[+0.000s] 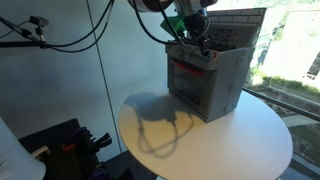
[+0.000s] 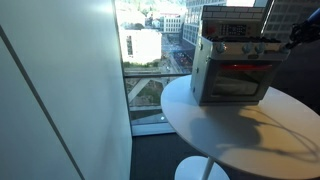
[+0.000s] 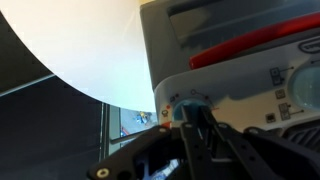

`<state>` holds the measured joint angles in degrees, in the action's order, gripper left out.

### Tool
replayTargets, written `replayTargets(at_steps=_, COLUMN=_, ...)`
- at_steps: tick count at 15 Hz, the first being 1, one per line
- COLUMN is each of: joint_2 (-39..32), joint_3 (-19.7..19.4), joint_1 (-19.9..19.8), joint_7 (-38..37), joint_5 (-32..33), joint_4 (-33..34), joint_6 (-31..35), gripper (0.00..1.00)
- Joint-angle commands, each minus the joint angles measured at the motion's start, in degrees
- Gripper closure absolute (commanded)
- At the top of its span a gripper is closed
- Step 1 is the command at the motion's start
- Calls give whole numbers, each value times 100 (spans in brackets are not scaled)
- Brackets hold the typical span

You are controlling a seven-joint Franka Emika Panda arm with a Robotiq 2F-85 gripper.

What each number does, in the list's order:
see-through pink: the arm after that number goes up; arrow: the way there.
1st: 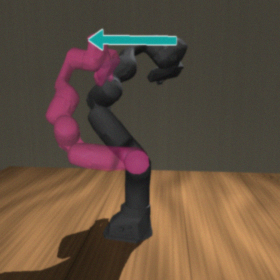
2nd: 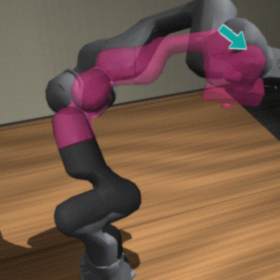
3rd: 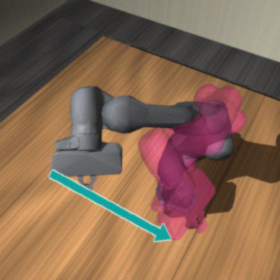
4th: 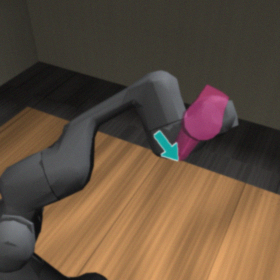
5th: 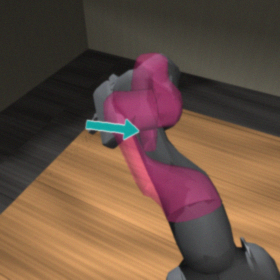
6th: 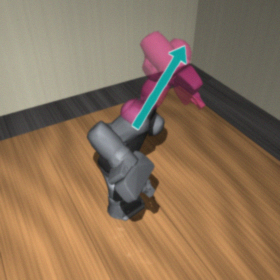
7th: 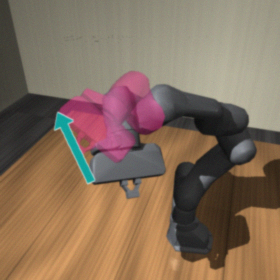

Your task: Turn the knob on the far right to the right

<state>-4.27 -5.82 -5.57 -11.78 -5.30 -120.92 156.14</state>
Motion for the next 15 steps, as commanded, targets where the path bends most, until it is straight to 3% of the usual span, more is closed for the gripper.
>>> replayTargets(at_steps=1, joint_2=-34, joint_3=-38, joint_1=-42, joint_7=60, joint_5=-86, joint_4=15, joint_6=74, gripper=94)
replayTargets(at_steps=15, joint_2=19, joint_3=-24, joint_1=-97, joint_7=-318, joint_5=-1547, joint_4=-66, joint_6=213, gripper=95)
